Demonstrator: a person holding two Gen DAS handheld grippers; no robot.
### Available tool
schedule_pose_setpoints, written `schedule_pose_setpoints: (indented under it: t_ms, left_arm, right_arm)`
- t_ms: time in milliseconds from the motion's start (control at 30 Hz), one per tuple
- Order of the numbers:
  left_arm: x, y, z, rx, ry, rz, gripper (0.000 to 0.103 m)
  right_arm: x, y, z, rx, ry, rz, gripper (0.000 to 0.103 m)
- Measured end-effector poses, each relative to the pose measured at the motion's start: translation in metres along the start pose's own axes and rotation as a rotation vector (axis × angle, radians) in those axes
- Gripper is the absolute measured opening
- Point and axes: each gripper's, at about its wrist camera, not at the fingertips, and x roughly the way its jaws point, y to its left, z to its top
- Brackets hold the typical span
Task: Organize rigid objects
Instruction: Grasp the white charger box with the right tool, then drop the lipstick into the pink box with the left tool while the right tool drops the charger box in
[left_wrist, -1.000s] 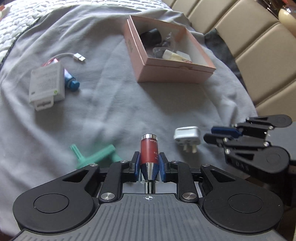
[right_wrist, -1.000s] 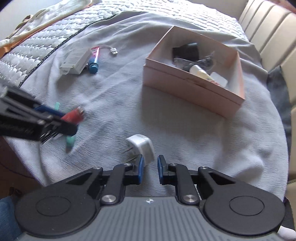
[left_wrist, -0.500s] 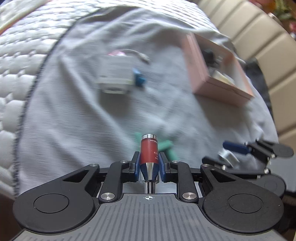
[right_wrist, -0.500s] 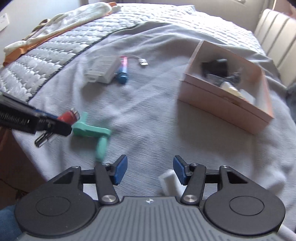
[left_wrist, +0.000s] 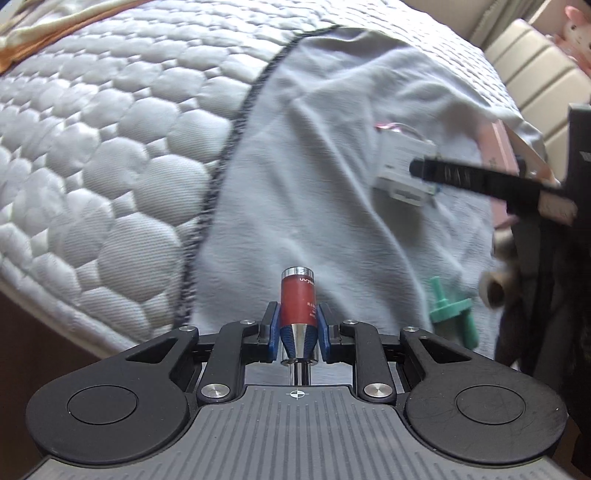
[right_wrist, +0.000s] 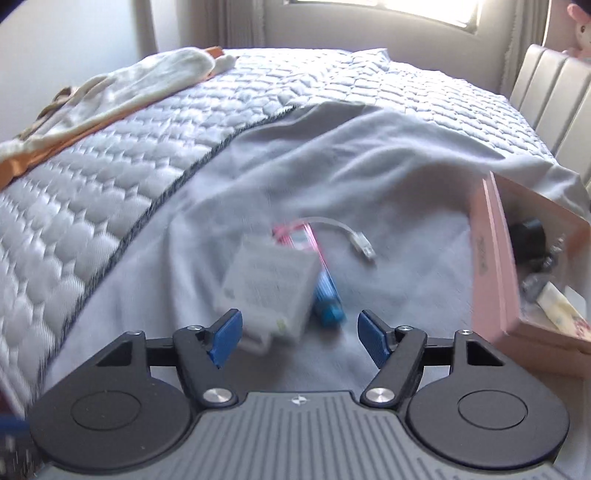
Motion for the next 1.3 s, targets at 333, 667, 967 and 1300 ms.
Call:
schedule_pose_setpoints:
  t_ms: [333,667,967,1300]
  left_arm:
    - [-0.005,0.028,-0.015,-0.055,0.016,-0.012,0.024]
    - [-0.022,-0.065,-0.026,0.114,0.052,-0.149,0.024]
    - [-0.074,-0.220,-0.017,0.322,0.122,-0.374,0.024]
    - [-0.135,-0.340,0.064,0.529,-0.107,-0.446,0.024]
  right_arm:
    - [0.055,0.055,0.002,-0.119,0.056,-0.115,0.069]
    - [-0.084,-0.048,-0.043,-0.087,0.121,-0.009,0.069]
    - [-0.238,-0.200,-0.055,0.090,0.162,-0.175,0.069]
    - [-0.312,-0.286,-0.069,0.325,0.037,-0.284,0.069]
